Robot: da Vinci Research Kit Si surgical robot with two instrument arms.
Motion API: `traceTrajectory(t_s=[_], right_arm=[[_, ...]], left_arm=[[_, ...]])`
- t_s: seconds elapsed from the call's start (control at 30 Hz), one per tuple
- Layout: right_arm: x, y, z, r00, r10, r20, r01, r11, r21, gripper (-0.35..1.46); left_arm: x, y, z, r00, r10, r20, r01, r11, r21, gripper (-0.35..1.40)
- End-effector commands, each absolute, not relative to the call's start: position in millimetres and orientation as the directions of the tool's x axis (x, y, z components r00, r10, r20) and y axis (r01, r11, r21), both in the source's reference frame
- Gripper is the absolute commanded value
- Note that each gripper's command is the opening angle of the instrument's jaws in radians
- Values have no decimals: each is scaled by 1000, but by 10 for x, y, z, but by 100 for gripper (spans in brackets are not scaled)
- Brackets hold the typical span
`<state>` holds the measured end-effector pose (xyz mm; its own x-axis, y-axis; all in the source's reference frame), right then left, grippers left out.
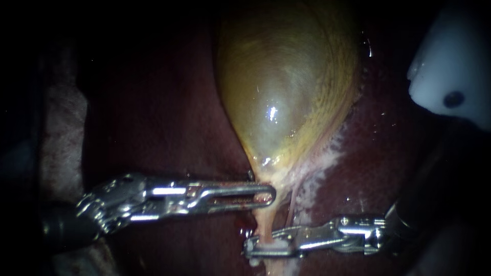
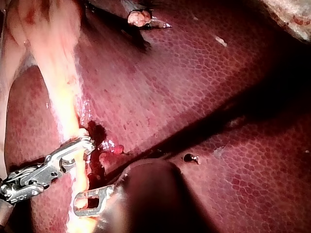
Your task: Going back second clip left tube
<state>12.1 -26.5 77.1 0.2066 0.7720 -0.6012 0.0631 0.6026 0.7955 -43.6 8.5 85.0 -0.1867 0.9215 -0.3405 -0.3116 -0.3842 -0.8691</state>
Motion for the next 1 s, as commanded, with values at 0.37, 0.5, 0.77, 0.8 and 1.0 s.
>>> traceTrajectory(t_s=[0.37, 0.5, 0.77, 0.8, 1.0], right_arm=[[121, -265, 771, 207, 772, -601, 64, 603, 796, -16], [121, -266, 771, 207, 772, -601, 64, 603, 795, -5], [127, -271, 768, 205, 769, -605, 68, 605, 793, 40], [127, -272, 768, 205, 770, -605, 69, 605, 793, 42], [128, -271, 767, 204, 770, -604, 69, 605, 794, 45]], left_arm=[[-436, 85, 850, -187, 921, -341, -312, -384, -869, -35], [-436, 85, 850, -187, 921, -341, -312, -384, -869, -35], [-436, 85, 850, -187, 921, -341, -312, -384, -869, -35], [-436, 85, 850, -187, 921, -341, -312, -384, -869, -35], [-436, 85, 850, -187, 921, -341, -312, -384, -869, -35]])
